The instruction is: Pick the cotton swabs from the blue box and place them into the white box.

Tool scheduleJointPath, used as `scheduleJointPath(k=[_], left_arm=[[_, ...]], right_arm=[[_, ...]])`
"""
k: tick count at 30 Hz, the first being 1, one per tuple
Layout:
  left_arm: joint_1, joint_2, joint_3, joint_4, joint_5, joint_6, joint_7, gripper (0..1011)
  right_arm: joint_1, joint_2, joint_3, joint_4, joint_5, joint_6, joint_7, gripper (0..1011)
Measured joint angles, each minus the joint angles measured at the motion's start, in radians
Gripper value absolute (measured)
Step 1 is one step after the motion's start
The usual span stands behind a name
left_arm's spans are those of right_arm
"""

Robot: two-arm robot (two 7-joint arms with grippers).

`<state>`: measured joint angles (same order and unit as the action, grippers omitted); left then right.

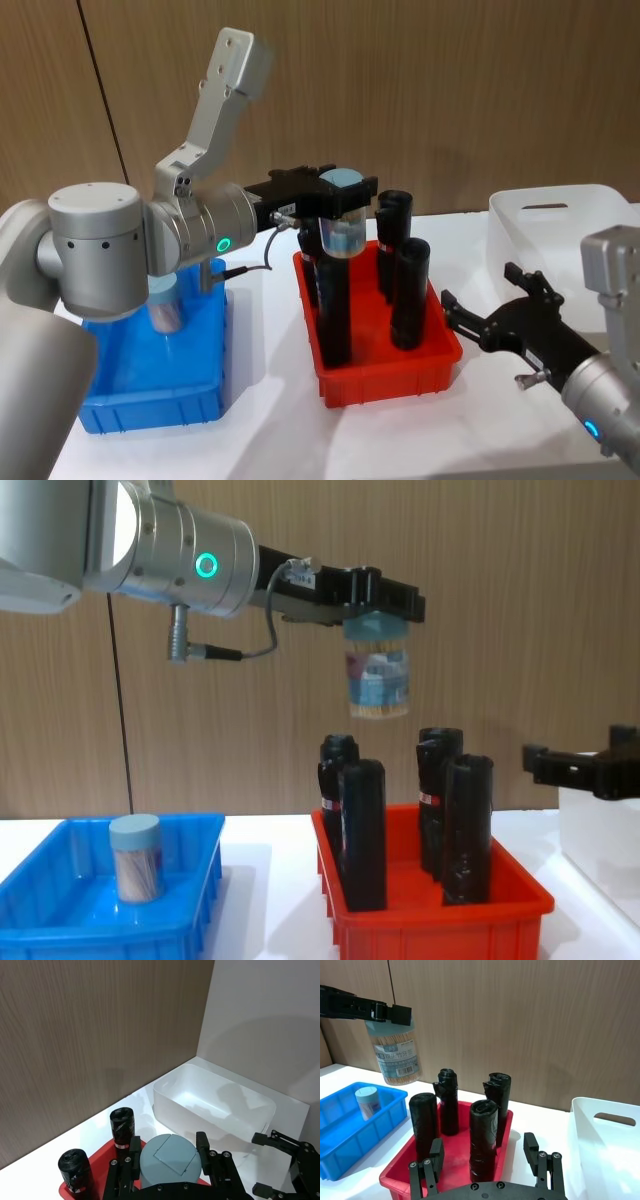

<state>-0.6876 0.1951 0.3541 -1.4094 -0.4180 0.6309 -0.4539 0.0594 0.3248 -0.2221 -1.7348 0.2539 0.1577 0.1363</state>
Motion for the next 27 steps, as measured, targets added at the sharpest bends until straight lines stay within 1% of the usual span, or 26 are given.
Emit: scheduleJointPath(k=[4, 7, 10, 18, 27], left_arm=[[-0.001, -0.001, 0.001, 0.001, 0.001, 0.001, -0.001, 670], [-0.002, -0.001, 0.001, 0.001, 0.001, 0.001, -0.001, 671], [-0.002, -0.001, 0.001, 0.002, 0.001, 0.002, -0.002, 670], [-0.003, -0.002, 0.001, 0.002, 0.002, 0.002, -0.002, 670], [-0.003, -0.002, 0.001, 0.002, 0.002, 0.003, -0.003, 671]], right_arm=[[0.027, -0.008, 0.001, 0.014, 0.0, 0.031, 0.027, 1001], [0.039, -0.012, 0.001, 0.021, 0.002, 0.043, 0.039, 1001], [0.059, -0.02, 0.001, 0.031, 0.011, 0.061, 0.057, 1001], [0.089, -0.032, 0.002, 0.043, 0.033, 0.083, 0.083, 1001], [0.119, -0.047, 0.001, 0.049, 0.069, 0.103, 0.125, 1001]])
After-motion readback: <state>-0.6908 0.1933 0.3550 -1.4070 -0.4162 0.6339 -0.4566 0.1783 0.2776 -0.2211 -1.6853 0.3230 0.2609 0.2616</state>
